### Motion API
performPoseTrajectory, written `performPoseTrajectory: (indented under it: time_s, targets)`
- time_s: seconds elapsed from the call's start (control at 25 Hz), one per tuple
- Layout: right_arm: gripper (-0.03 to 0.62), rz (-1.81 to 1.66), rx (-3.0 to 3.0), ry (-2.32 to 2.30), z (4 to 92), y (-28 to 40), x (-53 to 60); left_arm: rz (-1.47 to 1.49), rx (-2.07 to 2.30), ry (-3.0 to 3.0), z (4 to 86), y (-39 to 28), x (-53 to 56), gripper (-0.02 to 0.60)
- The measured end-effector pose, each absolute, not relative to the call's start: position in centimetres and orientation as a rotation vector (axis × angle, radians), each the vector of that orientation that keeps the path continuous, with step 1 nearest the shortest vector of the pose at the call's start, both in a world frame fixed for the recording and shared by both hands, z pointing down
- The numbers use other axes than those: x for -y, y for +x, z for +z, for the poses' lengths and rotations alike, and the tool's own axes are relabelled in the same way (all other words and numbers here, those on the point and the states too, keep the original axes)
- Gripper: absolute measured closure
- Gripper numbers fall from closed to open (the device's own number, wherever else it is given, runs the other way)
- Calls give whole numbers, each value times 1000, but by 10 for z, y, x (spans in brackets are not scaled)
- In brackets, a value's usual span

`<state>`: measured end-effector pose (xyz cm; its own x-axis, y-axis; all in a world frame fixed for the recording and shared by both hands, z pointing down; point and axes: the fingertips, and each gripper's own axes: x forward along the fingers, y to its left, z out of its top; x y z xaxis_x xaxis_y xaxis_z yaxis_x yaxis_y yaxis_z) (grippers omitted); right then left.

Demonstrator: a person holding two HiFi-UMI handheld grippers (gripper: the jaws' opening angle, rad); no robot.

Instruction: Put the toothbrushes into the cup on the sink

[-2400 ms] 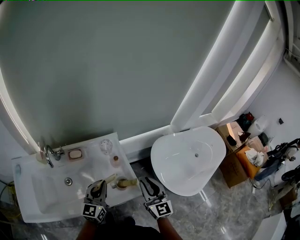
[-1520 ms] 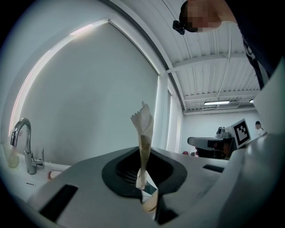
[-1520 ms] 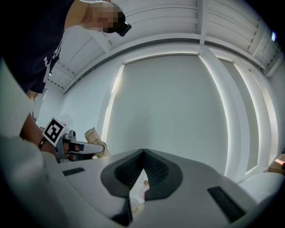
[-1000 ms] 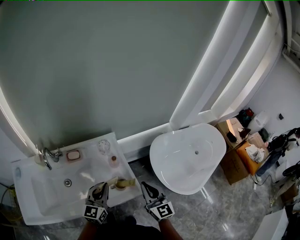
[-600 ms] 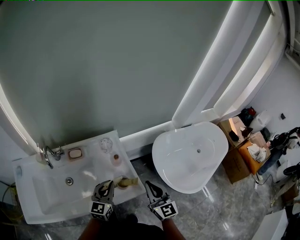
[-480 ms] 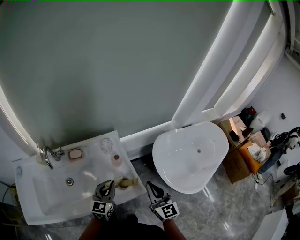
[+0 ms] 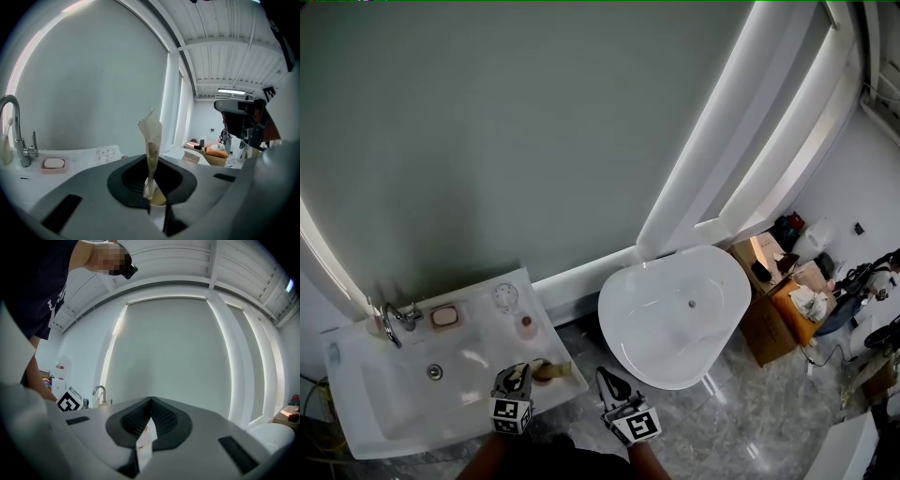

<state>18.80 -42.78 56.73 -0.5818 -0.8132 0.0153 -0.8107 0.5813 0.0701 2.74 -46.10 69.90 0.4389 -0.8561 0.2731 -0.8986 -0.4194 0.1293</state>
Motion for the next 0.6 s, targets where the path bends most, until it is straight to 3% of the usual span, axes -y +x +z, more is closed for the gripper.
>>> performPoseTrajectory:
  time_s: [0.6]
  targets:
    - [566, -122, 2746, 1411, 573, 194, 427, 353, 1499, 2394, 741, 38, 473, 540]
